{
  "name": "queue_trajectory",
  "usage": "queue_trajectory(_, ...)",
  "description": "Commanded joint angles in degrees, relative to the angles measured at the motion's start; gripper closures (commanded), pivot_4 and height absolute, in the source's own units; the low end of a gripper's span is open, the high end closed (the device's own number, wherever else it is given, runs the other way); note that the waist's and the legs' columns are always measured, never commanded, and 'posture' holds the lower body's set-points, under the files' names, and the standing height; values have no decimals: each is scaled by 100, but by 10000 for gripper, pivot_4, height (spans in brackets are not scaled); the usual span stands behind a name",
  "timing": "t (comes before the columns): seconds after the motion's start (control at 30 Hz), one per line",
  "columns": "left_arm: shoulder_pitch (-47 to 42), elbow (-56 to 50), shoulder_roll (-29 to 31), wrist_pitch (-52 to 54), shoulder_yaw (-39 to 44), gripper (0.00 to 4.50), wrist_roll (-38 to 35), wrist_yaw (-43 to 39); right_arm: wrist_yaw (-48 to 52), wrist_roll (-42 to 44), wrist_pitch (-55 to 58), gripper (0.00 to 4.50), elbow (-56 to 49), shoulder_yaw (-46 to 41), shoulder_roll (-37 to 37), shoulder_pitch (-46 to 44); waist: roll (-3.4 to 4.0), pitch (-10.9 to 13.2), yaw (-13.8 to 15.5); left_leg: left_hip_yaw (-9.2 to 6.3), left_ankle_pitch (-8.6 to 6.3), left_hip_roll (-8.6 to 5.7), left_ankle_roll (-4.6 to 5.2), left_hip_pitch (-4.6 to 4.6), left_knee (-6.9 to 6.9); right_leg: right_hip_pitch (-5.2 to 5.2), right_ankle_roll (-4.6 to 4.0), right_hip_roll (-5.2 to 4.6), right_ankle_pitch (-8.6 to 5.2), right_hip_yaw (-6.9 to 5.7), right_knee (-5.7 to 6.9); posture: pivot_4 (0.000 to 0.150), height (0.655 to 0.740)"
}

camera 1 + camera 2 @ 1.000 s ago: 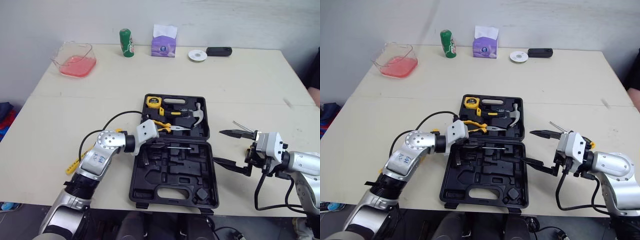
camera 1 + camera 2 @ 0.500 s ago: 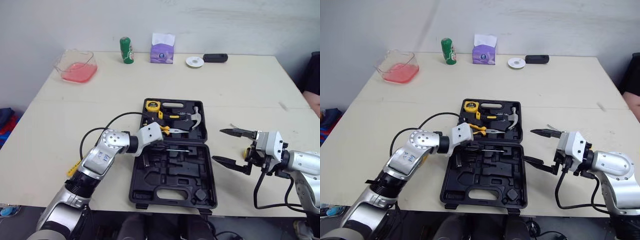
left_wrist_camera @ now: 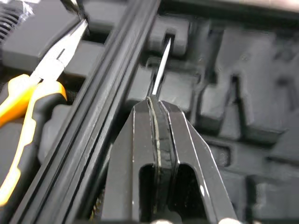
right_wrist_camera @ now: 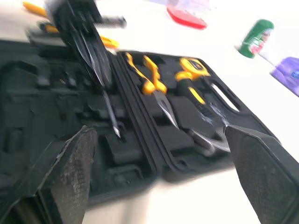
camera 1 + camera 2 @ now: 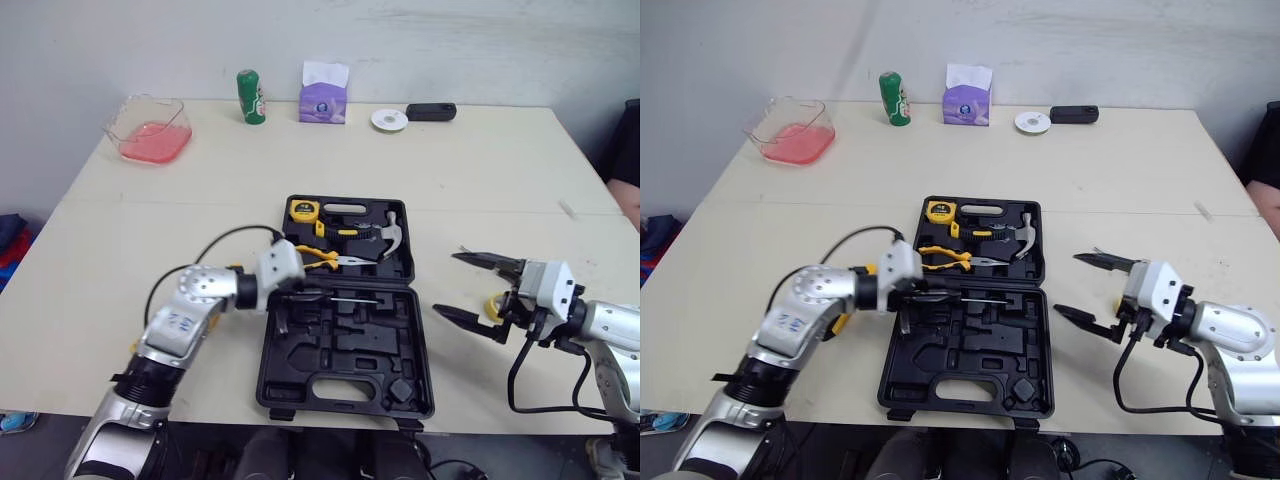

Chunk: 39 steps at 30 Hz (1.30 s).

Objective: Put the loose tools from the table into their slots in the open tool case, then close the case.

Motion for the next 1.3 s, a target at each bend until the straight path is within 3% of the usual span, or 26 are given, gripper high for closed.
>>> queue_trajectory(0.03,20,-379,431,-208,948,28777,-528,-180,-146,-21,-551,0,444,-660,-18,128,2,1,0,2,0,-1,-1,-1,0,-1,0,0,0,0,0,1500,7400)
queue_trajectory(0.23,1169,-407,947,-104,2294,2134,-932,45,-264,154,-927,0,964,-1542,-114,501,13,7,-49,31,-6,-1,12,4,-5,-1,4,9,2,1,-18,1500,7400)
queue_trajectory(0.27,1453,-376,954,-260,2589,1002,-890,180,-364,97,-1023,0,1166,-1708,-109,561,11,10,-54,35,-9,-1,16,5,-5,0,6,8,3,3,-20,1500,7400)
queue_trajectory(0.43,2593,10,942,-1423,3860,1002,-354,958,-1068,-226,-1627,0,2122,-2397,36,907,5,17,-83,38,-29,8,12,4,-5,-7,8,-4,4,12,-29,1500,7400)
queue_trajectory(0.67,4266,-1,540,-1184,5512,1002,-871,1498,-1954,-578,-2299,0,3260,-3064,-21,1627,10,19,-136,61,-52,19,2,2,-21,-28,-1,-4,-1,32,-40,1500,7400)
queue_trajectory(0.77,4605,89,397,-1410,5770,1002,-857,1585,-2114,-601,-2456,0,3551,-3127,-76,1752,8,20,-151,67,-84,24,-3,3,-21,-34,-1,-4,-1,41,-39,1500,7400)
queue_trajectory(0.9,5274,974,-55,-1747,6570,1002,-978,1963,-2544,-531,-2454,0,4092,-3417,44,2136,15,16,-180,87,-85,30,-3,8,-31,-52,-9,-2,0,65,-32,1500,7400)
queue_trajectory(1.07,5326,1253,-172,-1930,6685,1002,-1097,2258,-2771,-416,-2387,0,4343,-3457,222,2422,-21,22,-137,107,-85,31,-5,25,-81,-66,-18,0,-6,78,-55,1500,7400)
queue_trajectory(1.3,5219,1179,-115,-1935,6464,1002,-1286,2218,-2922,-374,-2309,0,4117,-3247,328,2241,-13,15,-168,106,-79,33,-2,26,-88,-62,-27,-2,3,93,-82,1500,7400)
